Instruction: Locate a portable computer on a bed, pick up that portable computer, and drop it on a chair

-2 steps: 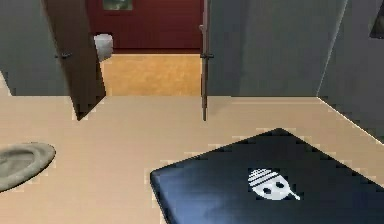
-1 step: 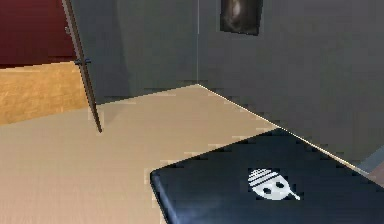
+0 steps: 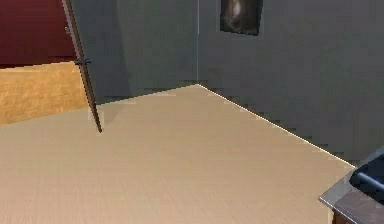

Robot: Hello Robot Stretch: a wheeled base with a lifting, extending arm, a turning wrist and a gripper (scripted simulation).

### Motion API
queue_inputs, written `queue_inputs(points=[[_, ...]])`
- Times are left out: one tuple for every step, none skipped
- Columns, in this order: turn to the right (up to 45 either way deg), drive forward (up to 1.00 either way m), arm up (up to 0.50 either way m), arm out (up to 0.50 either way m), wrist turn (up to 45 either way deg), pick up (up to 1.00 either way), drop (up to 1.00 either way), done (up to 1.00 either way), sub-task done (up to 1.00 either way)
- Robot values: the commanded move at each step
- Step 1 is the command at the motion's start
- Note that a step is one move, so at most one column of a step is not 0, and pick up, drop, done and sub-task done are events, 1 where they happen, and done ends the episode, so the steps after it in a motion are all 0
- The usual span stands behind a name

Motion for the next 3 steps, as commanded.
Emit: queue_inputs(points=[[0.0,0.00,0.00,0.00,45.0,0.00,0.00,0.00,0.00],[0.0,0.00,0.00,0.00,45.0,0.00,0.00,0.00,0.00],[0.0,0.00,0.00,0.00,42.0,0.00,0.00,0.00,0.00]])
